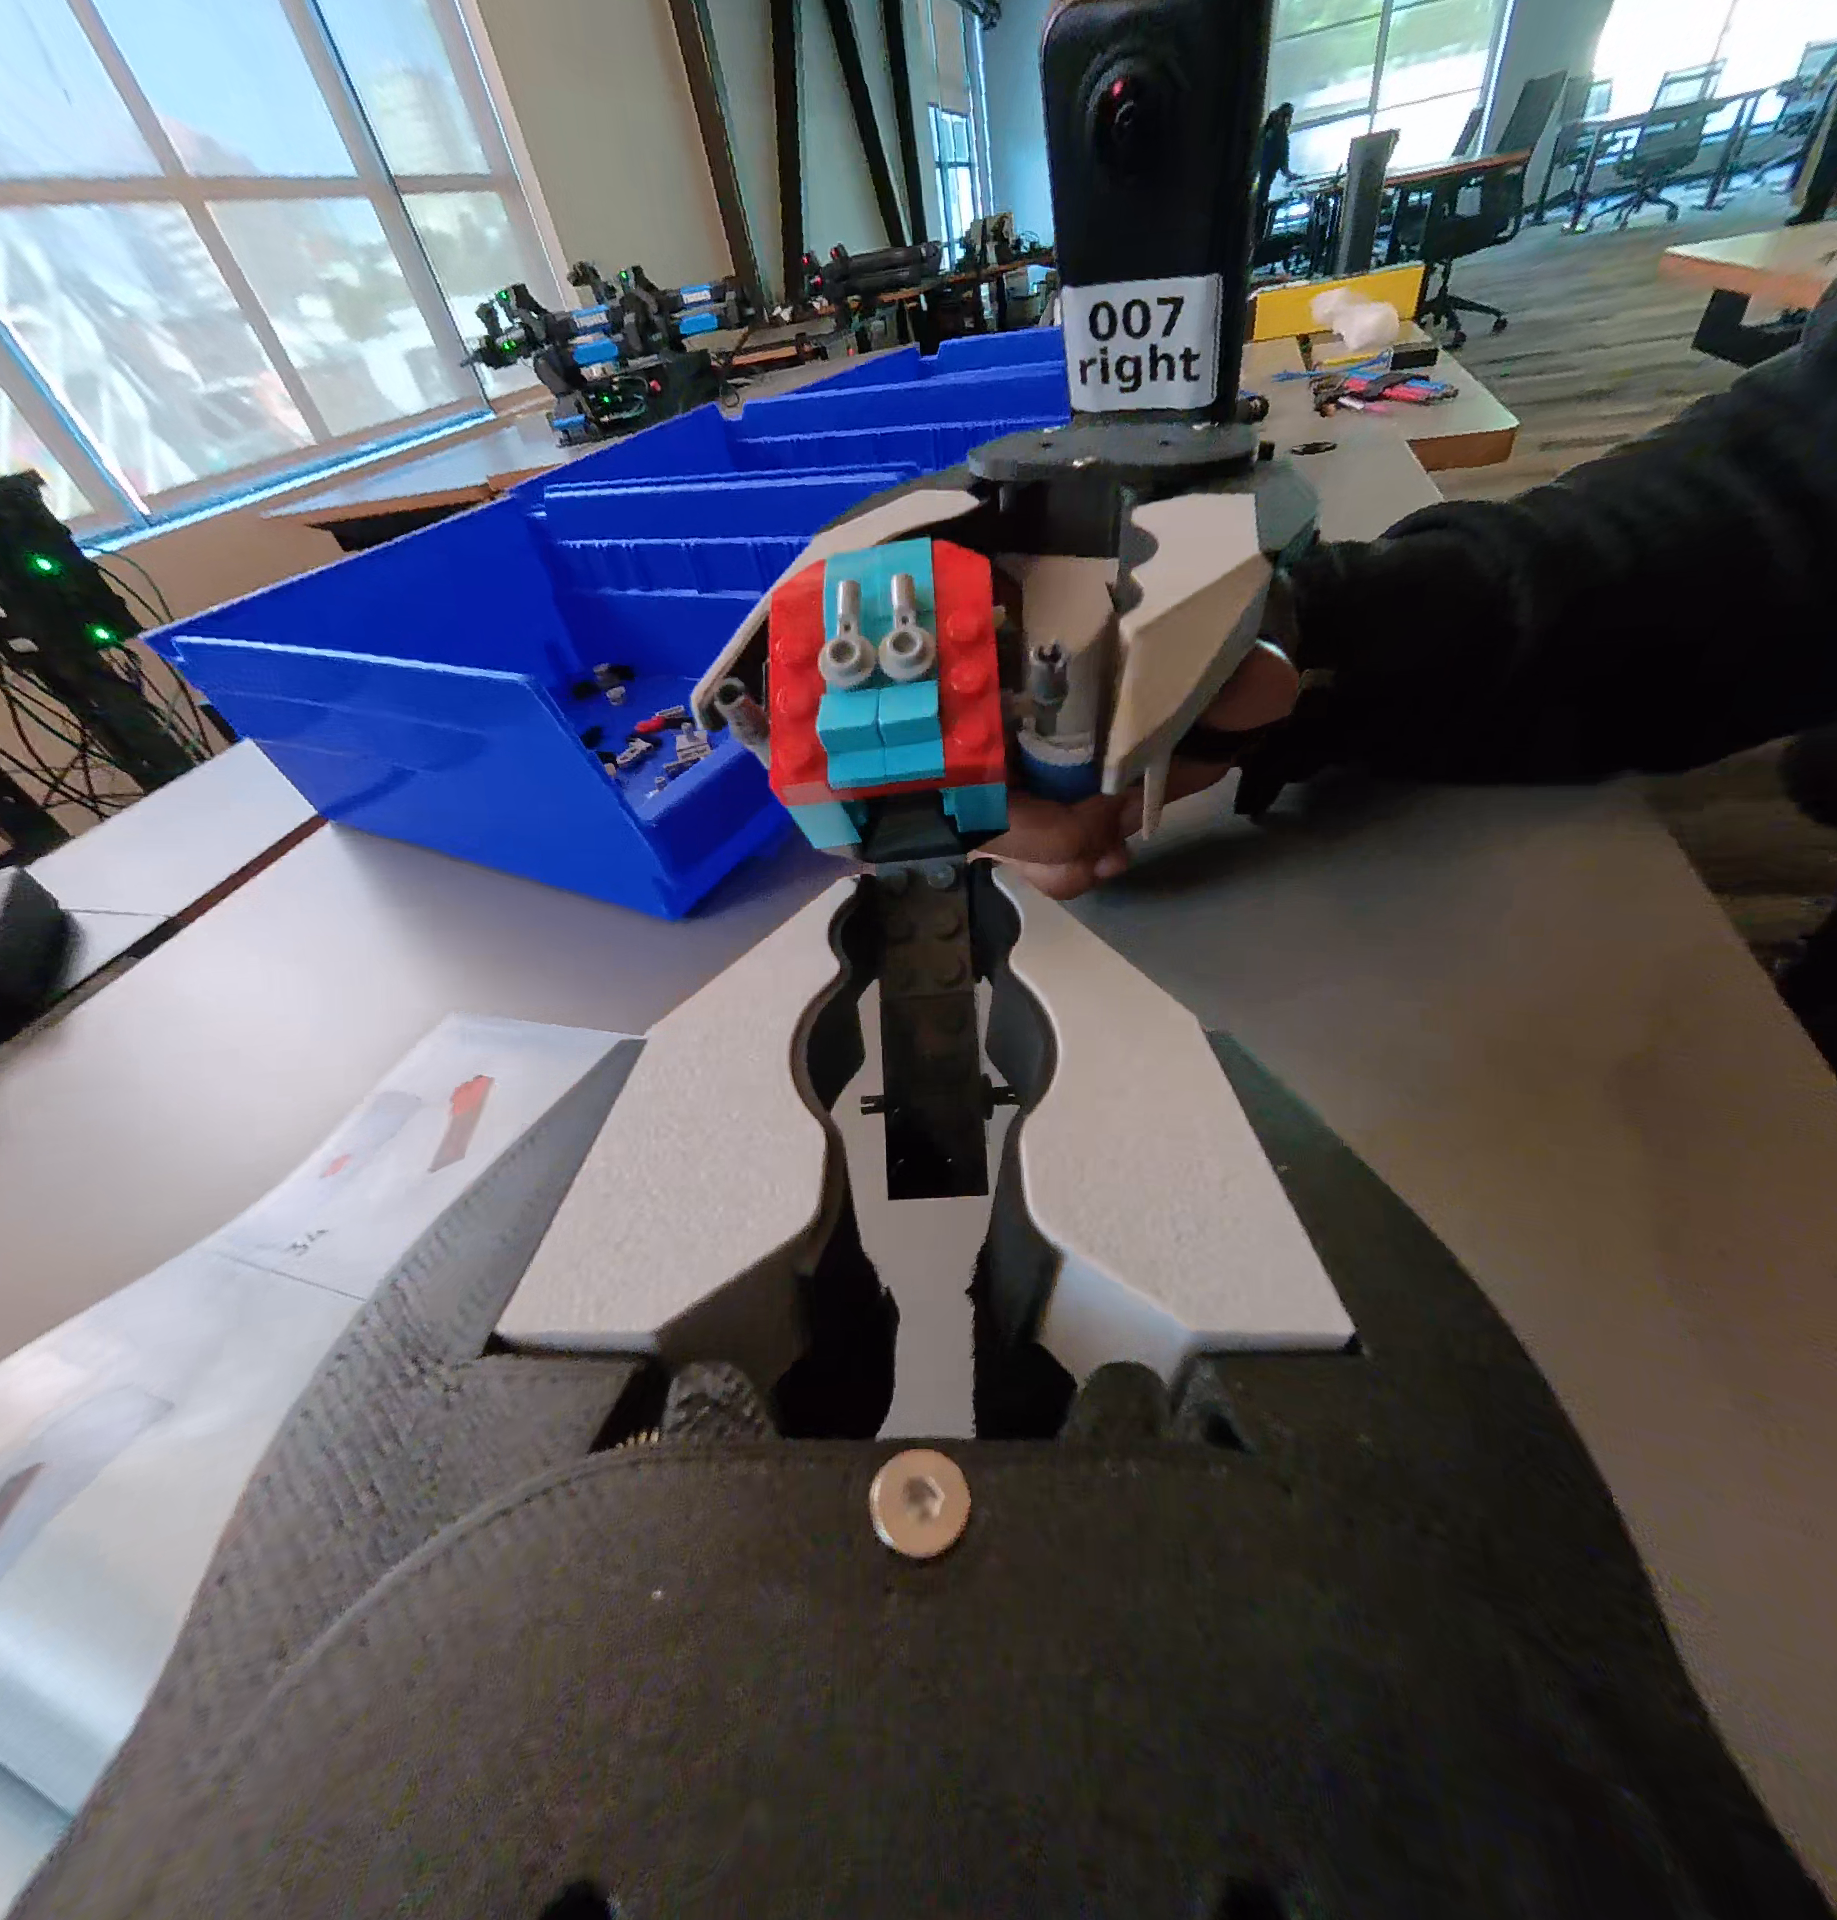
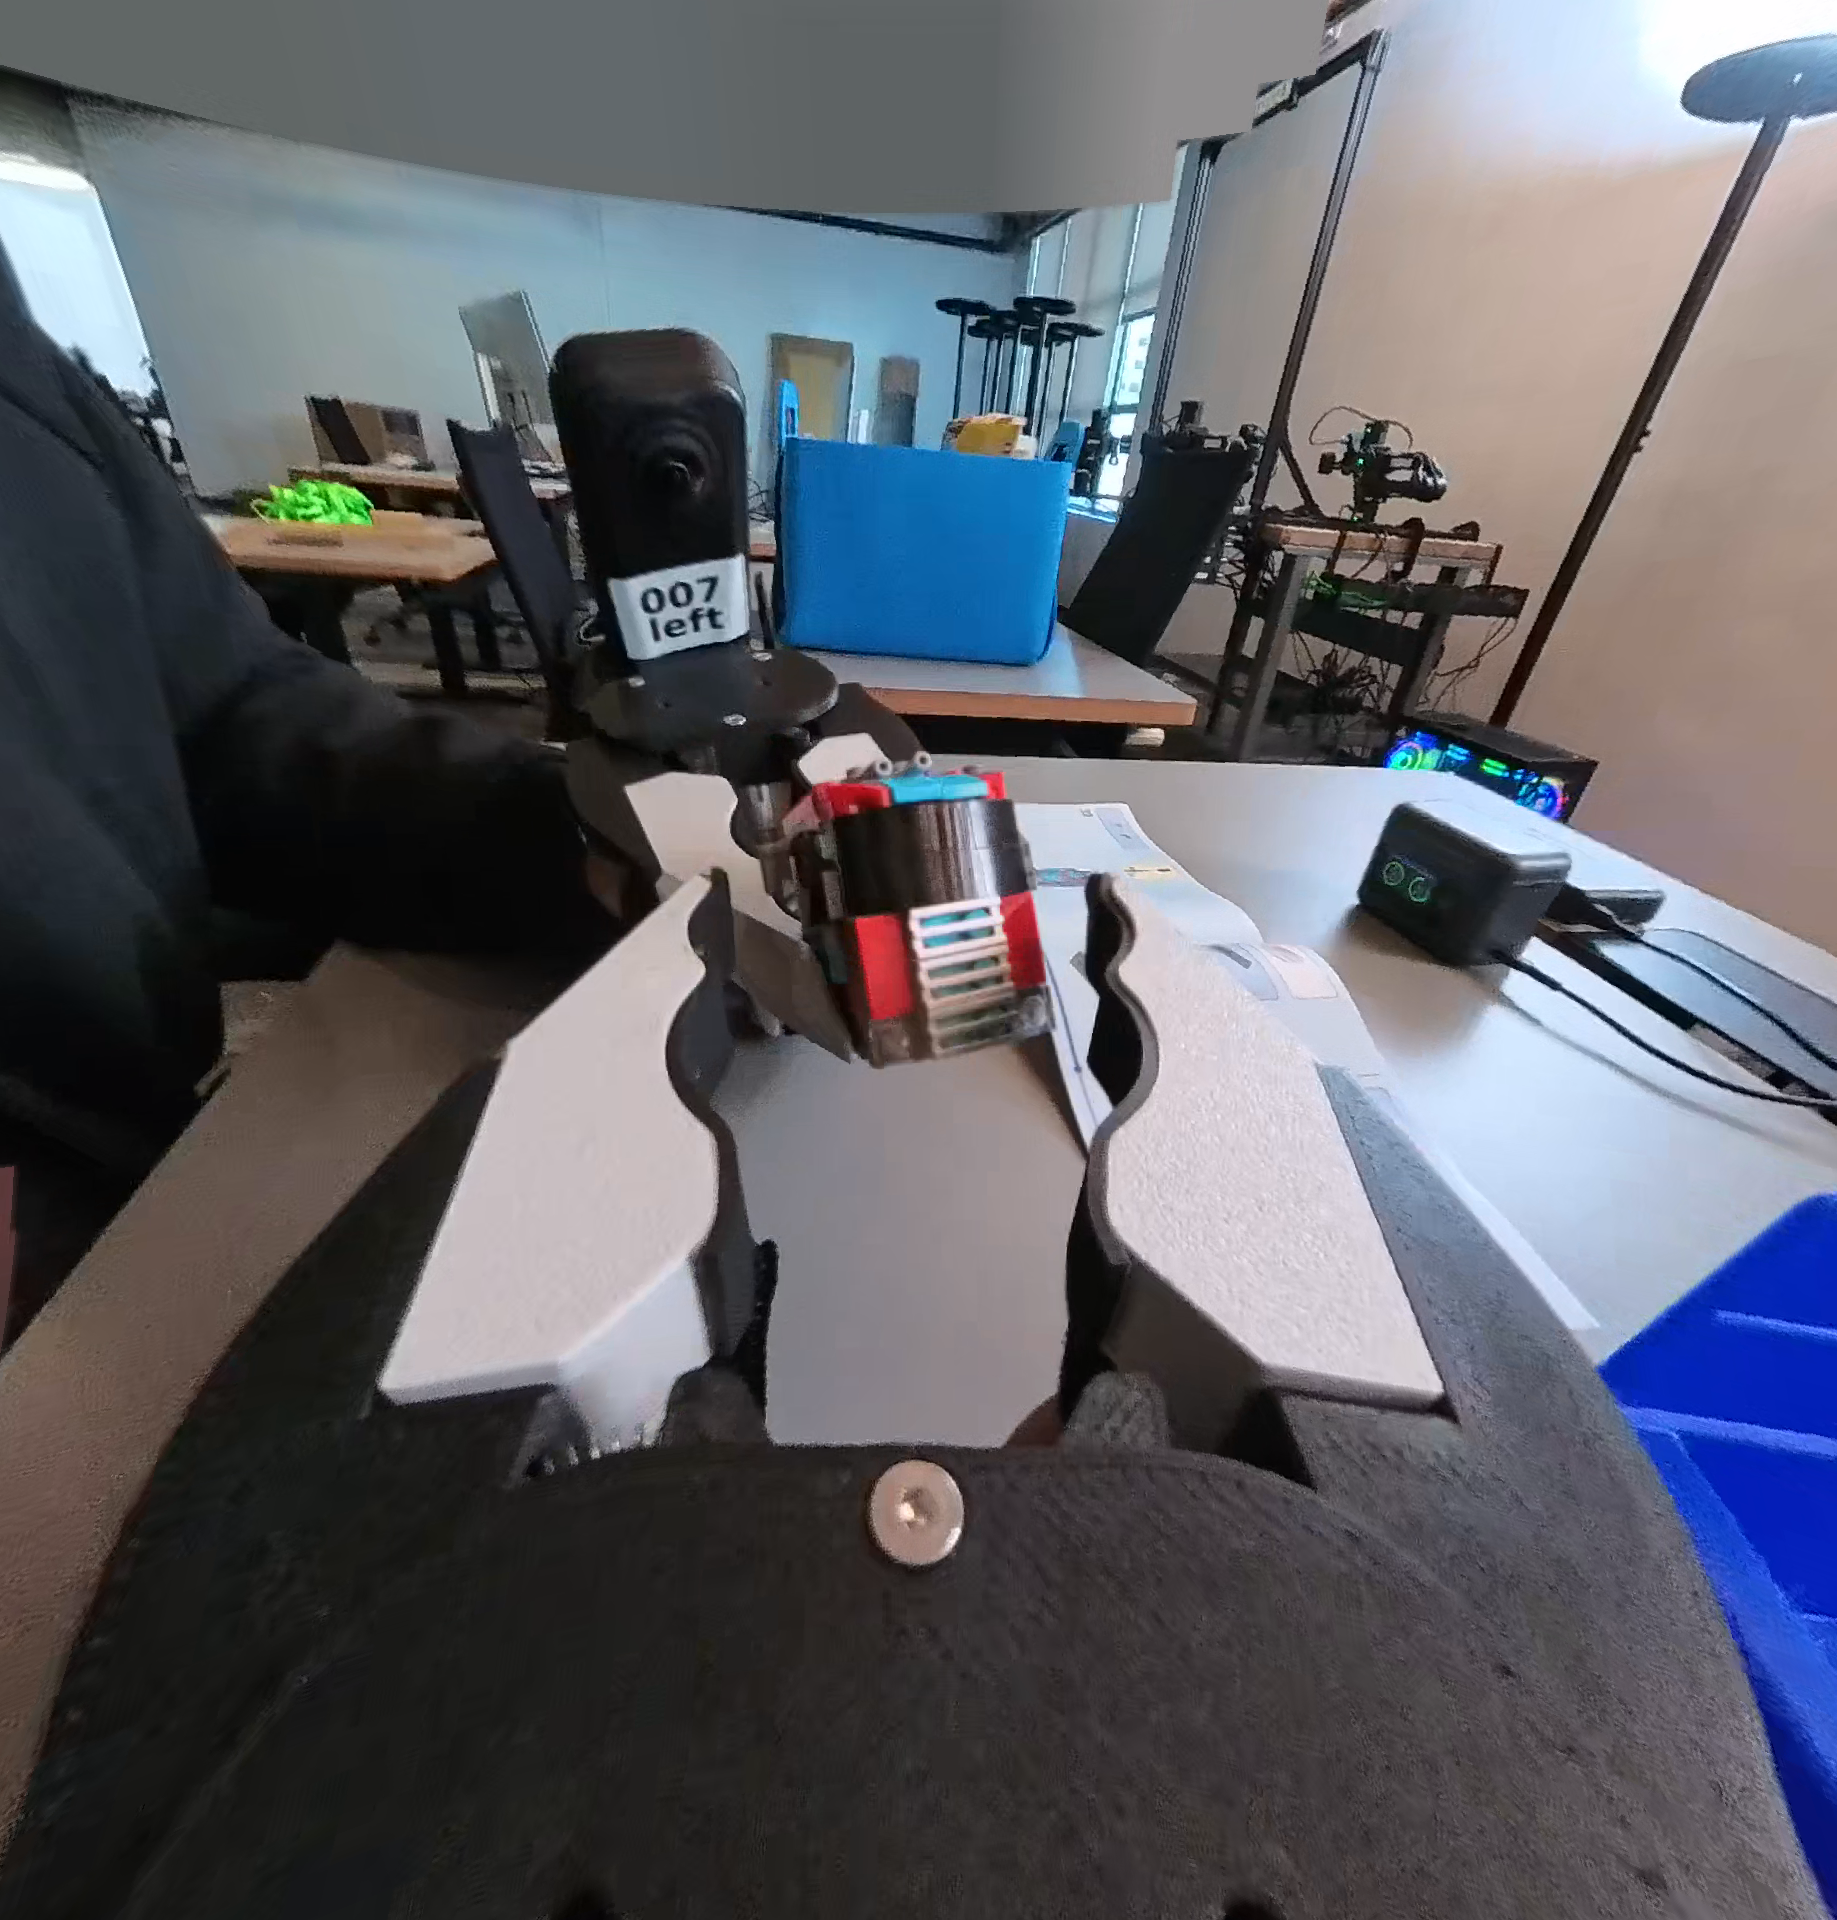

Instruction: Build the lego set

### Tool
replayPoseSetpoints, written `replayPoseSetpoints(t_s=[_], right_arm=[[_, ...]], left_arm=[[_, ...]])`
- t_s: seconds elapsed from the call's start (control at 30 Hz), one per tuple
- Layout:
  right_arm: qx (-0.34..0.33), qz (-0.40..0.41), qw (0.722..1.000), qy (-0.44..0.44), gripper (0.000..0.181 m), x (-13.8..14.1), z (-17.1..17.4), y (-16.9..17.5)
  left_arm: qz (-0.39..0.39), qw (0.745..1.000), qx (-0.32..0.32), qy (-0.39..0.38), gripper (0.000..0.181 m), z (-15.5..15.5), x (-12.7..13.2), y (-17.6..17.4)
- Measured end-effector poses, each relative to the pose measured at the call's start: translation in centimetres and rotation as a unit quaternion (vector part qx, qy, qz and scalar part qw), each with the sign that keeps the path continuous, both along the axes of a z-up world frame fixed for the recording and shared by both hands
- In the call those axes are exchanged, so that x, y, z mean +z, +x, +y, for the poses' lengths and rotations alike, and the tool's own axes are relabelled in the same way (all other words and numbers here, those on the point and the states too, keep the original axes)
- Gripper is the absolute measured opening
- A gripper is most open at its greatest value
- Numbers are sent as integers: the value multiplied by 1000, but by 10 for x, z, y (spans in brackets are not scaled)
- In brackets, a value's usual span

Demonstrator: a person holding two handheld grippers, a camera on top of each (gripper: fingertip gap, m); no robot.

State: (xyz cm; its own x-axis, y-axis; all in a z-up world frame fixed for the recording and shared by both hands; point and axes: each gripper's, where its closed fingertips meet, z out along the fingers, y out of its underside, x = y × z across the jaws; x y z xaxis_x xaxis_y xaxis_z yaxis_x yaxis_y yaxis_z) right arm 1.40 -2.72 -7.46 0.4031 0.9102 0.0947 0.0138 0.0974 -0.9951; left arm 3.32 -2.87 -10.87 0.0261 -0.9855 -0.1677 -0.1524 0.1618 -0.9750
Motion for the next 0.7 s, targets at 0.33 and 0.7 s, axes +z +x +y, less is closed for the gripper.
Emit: replayPoseSetpoints(t_s=[0.33,0.7], right_arm=[[-3,-74,994,84,69,-5,-11,-6],[16,-100,991,87,54,-12,-17,-7]], left_arm=[[23,997,-10,77,17,-7,-9,2],[31,994,-21,106,17,-12,-13,3]])
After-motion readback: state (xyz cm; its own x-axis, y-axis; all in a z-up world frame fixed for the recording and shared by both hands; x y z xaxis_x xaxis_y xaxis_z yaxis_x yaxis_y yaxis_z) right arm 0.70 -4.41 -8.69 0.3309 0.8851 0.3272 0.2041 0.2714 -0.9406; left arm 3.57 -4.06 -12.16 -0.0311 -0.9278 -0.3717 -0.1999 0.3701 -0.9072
